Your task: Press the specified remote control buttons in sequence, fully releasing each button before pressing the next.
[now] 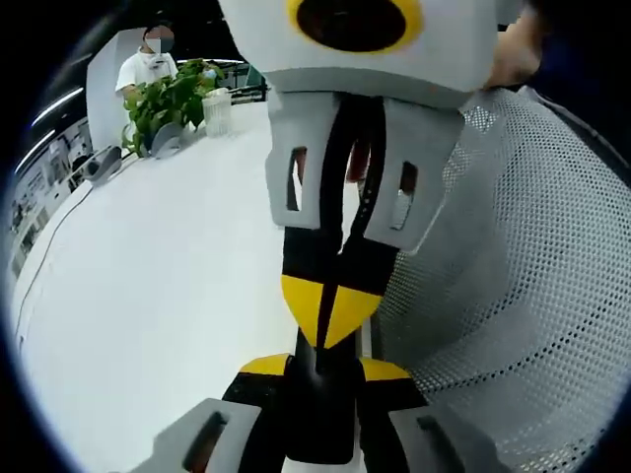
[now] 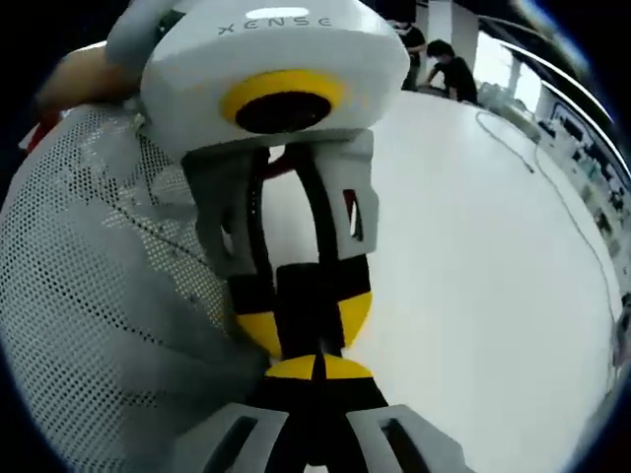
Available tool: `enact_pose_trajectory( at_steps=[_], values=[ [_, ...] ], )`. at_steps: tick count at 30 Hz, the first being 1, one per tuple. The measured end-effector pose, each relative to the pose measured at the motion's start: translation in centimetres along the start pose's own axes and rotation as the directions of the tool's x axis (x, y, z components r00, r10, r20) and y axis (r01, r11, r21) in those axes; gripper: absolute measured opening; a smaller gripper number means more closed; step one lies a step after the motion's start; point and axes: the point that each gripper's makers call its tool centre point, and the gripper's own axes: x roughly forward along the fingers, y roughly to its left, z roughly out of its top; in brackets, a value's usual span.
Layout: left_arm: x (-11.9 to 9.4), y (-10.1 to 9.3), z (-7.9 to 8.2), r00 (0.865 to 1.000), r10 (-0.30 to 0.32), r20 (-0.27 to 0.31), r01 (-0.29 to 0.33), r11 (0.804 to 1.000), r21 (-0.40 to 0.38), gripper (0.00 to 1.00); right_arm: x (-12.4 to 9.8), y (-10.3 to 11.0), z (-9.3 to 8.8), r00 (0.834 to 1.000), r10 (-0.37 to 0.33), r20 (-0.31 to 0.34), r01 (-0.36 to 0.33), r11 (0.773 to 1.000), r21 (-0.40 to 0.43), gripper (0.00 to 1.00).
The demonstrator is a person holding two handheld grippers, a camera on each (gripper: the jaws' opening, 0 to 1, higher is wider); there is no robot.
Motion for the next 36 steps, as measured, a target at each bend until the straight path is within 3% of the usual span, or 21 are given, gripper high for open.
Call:
enact_pose_trajectory(
  at_steps=[6, 8, 12, 13, 16, 18, 20, 26, 36],
  values=[
    [0.0, 0.0, 0.0, 1.0, 0.0, 0.004, 0.0, 1.0, 0.005, 0.25, 0.3, 0.0, 0.2, 0.999, -0.045, -0.007, 0.044, 0.998, -0.05, 0.0],
    [0.0, 0.0, 0.0, 1.0, 0.002, 0.002, -0.002, 1.0, 0.01, 0.25, 0.3, -0.1, 0.2, 0.996, -0.087, -0.02, 0.084, 0.991, -0.107, 0.0],
    [0.0, 0.1, 0.0, 1.0, 0.007, 0.004, -0.007, 1.0, 0.008, 0.25, 0.5, -0.2, 0.4, 0.983, -0.168, -0.073, 0.143, 0.951, -0.274, 0.0],
    [0.0, 0.1, 0.0, 1.0, 0.009, 0.003, -0.009, 1.0, 0.01, 0.25, 0.6, -0.2, 0.4, 0.984, -0.164, -0.071, 0.14, 0.956, -0.259, 0.0],
    [0.0, 0.1, 0.0, 1.0, 0.01, 0.004, -0.01, 1.0, 0.009, 0.25, 0.4, -0.4, 0.4, 0.994, -0.105, -0.002, 0.105, 0.992, -0.076, 0.0],
    [0.0, 0.1, 0.0, 1.0, 0.012, 0.004, -0.012, 1.0, 0.011, 0.25, 0.1, -0.6, 0.4, 0.997, -0.058, 0.055, 0.056, 0.998, 0.027, 0.0],
    [0.0, 0.1, 0.0, 1.0, 0.011, 0.006, -0.011, 1.0, 0.004, 0.25, 0.0, -0.3, 0.2, 0.997, -0.02, 0.081, 0.014, 0.998, 0.067, 0.0],
    [0.0, 0.1, 0.0, 1.0, 0.009, 0.012, -0.009, 1.0, -0.005, 0.25, 0.0, 0.5, 0.3, 0.998, -0.03, 0.054, 0.033, 0.999, -0.041, 0.0],
    [0.0, 0.2, 0.0, 1.0, 0.01, 0.015, -0.01, 1.0, -0.016, 0.25, 0.5, -0.1, 0.8, 0.997, -0.064, 0.032, 0.067, 0.994, -0.087, 0.0]
  ],
)
